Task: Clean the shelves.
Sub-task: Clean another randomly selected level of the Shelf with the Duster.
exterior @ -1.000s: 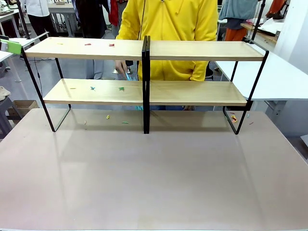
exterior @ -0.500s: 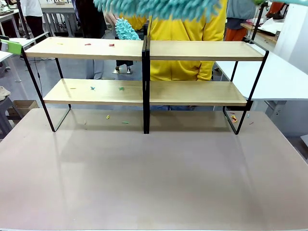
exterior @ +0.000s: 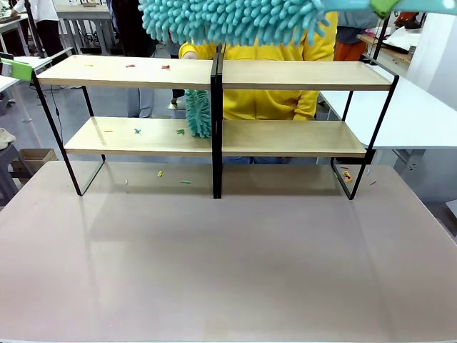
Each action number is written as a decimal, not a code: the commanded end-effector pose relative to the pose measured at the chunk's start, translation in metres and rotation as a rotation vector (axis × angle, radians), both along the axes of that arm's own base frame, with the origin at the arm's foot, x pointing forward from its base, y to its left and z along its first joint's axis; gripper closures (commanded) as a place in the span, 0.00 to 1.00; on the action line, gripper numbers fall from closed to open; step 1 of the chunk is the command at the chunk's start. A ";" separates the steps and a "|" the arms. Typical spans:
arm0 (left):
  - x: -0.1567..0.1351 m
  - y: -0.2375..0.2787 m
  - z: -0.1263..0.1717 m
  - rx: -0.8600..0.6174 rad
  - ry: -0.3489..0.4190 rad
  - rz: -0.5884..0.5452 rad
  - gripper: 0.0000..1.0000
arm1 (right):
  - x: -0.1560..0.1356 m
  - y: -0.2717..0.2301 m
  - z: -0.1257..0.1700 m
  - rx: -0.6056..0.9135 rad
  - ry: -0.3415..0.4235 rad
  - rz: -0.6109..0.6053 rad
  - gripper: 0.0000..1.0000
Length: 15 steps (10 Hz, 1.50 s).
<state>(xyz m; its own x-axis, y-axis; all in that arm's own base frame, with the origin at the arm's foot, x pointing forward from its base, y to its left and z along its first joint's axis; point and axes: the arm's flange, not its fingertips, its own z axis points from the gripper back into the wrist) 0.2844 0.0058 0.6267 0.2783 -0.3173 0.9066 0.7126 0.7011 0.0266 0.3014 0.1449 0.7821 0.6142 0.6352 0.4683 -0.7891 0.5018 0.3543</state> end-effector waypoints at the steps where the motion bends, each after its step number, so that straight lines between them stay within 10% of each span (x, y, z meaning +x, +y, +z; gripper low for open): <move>1: 0.001 -0.001 0.000 -0.001 -0.004 0.002 0.00 | 0.038 0.031 0.007 -0.009 -0.008 -0.154 0.87; 9: 0.001 -0.001 0.000 -0.001 -0.004 0.002 0.00 | 0.136 0.123 -0.007 -0.178 0.077 -0.440 0.87; 13: 0.001 -0.001 0.000 -0.001 -0.004 0.002 0.00 | 0.136 0.134 -0.024 -0.201 0.090 -0.453 0.87; 15: 0.001 -0.001 0.000 -0.001 -0.004 0.002 0.00 | 0.122 0.141 -0.021 -0.127 0.078 -0.691 0.87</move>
